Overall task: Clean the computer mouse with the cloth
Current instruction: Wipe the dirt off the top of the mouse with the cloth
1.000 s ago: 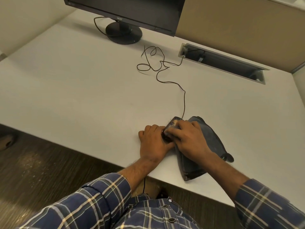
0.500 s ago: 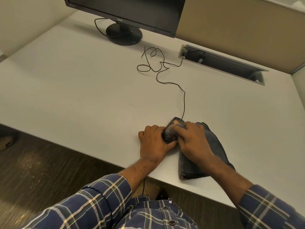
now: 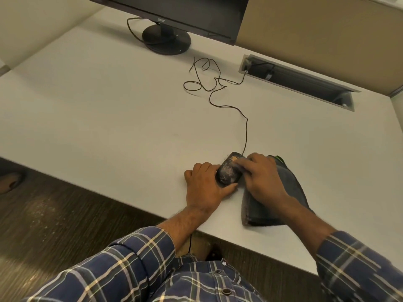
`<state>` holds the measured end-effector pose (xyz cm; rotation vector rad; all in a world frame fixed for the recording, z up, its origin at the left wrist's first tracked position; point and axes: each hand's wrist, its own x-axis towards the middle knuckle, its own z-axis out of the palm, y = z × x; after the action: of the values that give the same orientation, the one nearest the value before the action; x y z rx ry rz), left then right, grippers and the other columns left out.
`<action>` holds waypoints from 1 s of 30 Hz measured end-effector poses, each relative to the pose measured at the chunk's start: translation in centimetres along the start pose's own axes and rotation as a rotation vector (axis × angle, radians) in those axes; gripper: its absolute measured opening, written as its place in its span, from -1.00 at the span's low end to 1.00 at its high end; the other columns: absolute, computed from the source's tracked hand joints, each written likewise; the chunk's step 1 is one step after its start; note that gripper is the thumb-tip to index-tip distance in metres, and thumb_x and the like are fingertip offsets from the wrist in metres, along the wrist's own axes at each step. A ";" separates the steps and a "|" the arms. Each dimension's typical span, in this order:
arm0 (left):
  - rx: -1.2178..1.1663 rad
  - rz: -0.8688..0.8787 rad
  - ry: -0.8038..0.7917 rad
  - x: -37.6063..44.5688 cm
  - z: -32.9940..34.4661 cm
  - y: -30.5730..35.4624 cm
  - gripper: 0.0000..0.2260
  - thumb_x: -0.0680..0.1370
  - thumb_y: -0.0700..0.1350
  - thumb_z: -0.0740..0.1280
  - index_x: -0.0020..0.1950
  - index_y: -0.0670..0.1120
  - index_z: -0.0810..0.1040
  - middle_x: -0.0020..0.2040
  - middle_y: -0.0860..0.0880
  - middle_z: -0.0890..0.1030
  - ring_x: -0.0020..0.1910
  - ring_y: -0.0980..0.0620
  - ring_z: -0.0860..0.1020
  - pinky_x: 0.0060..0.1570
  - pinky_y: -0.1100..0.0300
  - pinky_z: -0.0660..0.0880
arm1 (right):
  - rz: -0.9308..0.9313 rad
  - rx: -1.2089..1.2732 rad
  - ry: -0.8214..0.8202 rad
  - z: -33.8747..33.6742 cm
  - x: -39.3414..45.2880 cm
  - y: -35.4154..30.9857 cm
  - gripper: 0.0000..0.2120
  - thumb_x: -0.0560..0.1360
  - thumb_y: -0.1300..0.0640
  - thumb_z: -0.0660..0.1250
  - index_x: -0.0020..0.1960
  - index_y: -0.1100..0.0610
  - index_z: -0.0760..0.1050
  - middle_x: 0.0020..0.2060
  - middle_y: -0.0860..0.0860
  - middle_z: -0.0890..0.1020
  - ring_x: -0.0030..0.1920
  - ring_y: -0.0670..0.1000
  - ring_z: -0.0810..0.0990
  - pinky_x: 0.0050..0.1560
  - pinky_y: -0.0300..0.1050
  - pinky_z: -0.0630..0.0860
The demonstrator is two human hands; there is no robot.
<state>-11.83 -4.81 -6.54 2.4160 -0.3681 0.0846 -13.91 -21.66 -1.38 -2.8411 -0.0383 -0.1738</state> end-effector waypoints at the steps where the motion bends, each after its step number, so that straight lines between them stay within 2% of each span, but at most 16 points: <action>1: -0.001 -0.001 -0.004 0.0 0.0 0.0 -0.49 0.30 0.42 0.35 0.04 0.08 0.54 -0.13 0.15 0.52 -0.07 0.10 0.39 -0.10 0.15 0.13 | 0.052 0.030 0.027 0.2 0.2 -0.3 -0.82 0.55 0.13 0.30 0.11 0.00 0.60 -0.17 0.00 0.53 -0.12 0.06 0.48 -0.02 -0.08 0.22; 3: -0.007 -0.003 -0.003 0.0 0.0 0.0 -0.52 0.31 0.40 0.35 0.02 0.09 0.54 -0.13 0.16 0.50 -0.08 0.11 0.38 -0.11 0.17 0.10 | 0.031 0.077 0.037 0.7 -0.6 -1.4 -0.81 0.53 0.14 0.29 0.10 -0.01 0.60 -0.16 -0.02 0.53 -0.12 0.02 0.46 -0.03 -0.05 0.25; 7: -0.006 -0.005 -0.005 0.3 0.2 0.0 -0.61 0.36 0.28 0.31 0.03 0.06 0.55 -0.10 0.13 0.52 -0.05 0.06 0.43 -0.10 0.17 0.09 | -0.213 0.084 -0.044 1.0 -3.5 -1.7 -0.72 0.49 0.14 0.24 0.15 -0.02 0.58 -0.10 -0.03 0.55 -0.05 -0.01 0.43 -0.02 -0.03 0.26; 9: 0.005 0.001 -0.002 0.2 0.2 0.0 -0.55 0.33 0.35 0.32 0.03 0.07 0.55 -0.11 0.13 0.53 -0.07 0.09 0.40 -0.13 0.17 0.07 | -0.137 0.095 -0.032 0.6 -2.5 -0.7 -0.70 0.49 0.13 0.25 0.17 -0.05 0.58 -0.10 -0.04 0.55 -0.03 -0.01 0.45 0.00 -0.03 0.25; 12: 0.013 0.003 -0.001 0.1 0.1 0.1 -0.47 0.30 0.44 0.32 0.05 0.08 0.55 -0.12 0.14 0.53 -0.07 0.11 0.39 -0.13 0.17 0.07 | 0.119 0.134 0.040 0.8 -0.3 0.0 -0.72 0.52 0.17 0.29 0.19 -0.02 0.59 -0.11 -0.01 0.56 -0.02 0.04 0.50 0.04 0.00 0.26; 14: 0.003 0.004 0.002 0.0 0.0 0.1 -0.47 0.30 0.44 0.30 0.04 0.08 0.55 -0.13 0.15 0.52 -0.08 0.11 0.39 -0.13 0.18 0.08 | 0.153 0.154 0.060 1.3 -0.2 -0.4 -0.74 0.53 0.17 0.32 0.18 -0.03 0.59 -0.11 -0.02 0.56 -0.03 0.04 0.51 0.05 0.00 0.28; 18: -0.023 0.001 0.012 0.1 0.2 0.0 -0.60 0.35 0.29 0.26 0.01 0.06 0.54 -0.13 0.14 0.51 -0.06 0.07 0.43 -0.12 0.18 0.07 | -0.141 0.150 -0.034 1.9 -3.1 -1.3 -0.73 0.52 0.04 0.26 0.20 -0.10 0.53 -0.06 -0.07 0.54 -0.02 -0.05 0.43 0.01 -0.05 0.28; 19: -0.023 0.003 0.013 0.1 0.2 0.0 -0.59 0.35 0.30 0.26 0.01 0.05 0.54 -0.13 0.13 0.51 -0.06 0.07 0.43 -0.12 0.19 0.07 | -0.164 0.134 -0.047 1.7 -3.0 -0.8 -0.72 0.53 0.01 0.24 0.22 -0.11 0.53 -0.06 -0.08 0.54 -0.03 -0.05 0.43 0.00 -0.07 0.27; 23: -0.004 0.000 0.001 0.1 0.3 -0.1 -0.46 0.30 0.44 0.31 0.05 0.07 0.55 -0.10 0.14 0.53 -0.05 0.11 0.40 -0.10 0.19 0.09 | 0.056 0.189 0.032 1.1 -0.5 1.5 -0.75 0.54 -0.01 0.31 0.20 -0.16 0.56 -0.16 -0.08 0.57 -0.08 -0.04 0.50 0.02 -0.03 0.32; 27: -0.016 -0.002 -0.006 0.0 0.2 -0.2 -0.43 0.30 0.46 0.31 0.08 0.07 0.56 -0.08 0.14 0.53 -0.04 0.11 0.40 -0.09 0.19 0.10 | 0.279 0.140 0.116 1.8 0.4 2.3 -0.77 0.56 -0.05 0.27 0.18 -0.11 0.58 -0.07 -0.04 0.64 0.01 0.01 0.54 0.05 -0.05 0.29; 30: -0.008 -0.009 -0.012 0.0 0.3 -0.1 -0.44 0.30 0.46 0.31 0.08 0.08 0.56 -0.09 0.14 0.53 -0.04 0.11 0.40 -0.09 0.18 0.10 | 0.293 0.288 0.177 1.9 -0.3 1.4 -0.78 0.53 0.00 0.32 0.15 -0.09 0.60 -0.07 -0.06 0.66 -0.01 -0.04 0.56 0.06 -0.06 0.41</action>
<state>-11.81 -4.93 -6.79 2.4108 -0.3625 0.0648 -13.94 -22.48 -3.62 -2.4979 0.3583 -0.3260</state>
